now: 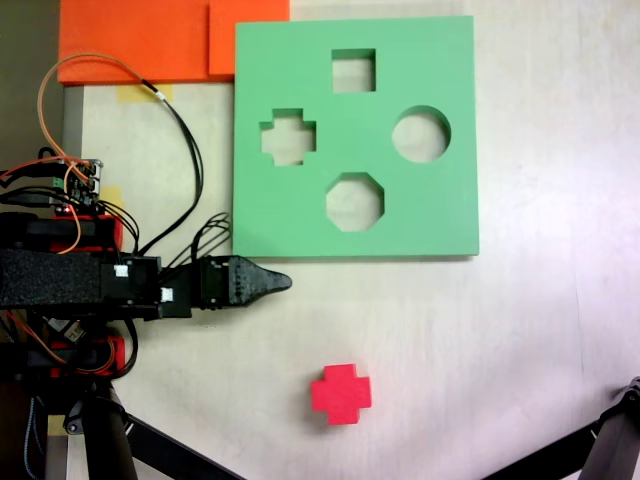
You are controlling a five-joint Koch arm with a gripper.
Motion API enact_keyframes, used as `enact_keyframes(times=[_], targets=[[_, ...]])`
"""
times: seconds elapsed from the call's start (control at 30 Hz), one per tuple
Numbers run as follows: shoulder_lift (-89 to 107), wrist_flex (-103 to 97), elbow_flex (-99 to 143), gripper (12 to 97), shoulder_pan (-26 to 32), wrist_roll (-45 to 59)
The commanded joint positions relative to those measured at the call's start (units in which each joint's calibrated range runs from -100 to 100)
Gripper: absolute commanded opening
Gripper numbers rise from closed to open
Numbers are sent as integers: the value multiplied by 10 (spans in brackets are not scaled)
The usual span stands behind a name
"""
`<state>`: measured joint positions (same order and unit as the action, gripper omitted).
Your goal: Put the cross columnar block into the corresponding hole
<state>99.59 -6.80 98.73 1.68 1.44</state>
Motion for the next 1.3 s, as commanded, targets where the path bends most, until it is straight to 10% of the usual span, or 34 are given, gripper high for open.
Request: enact_keyframes(times=[0.0, 0.33, 0.7, 1.27], targets=[[4, 57, 13, 481, 0, 3], [4, 55, 13, 487, -14, -28], [4, 44, 13, 434, -36, -308], [-141, 794, -677, 464, -74, -425]])
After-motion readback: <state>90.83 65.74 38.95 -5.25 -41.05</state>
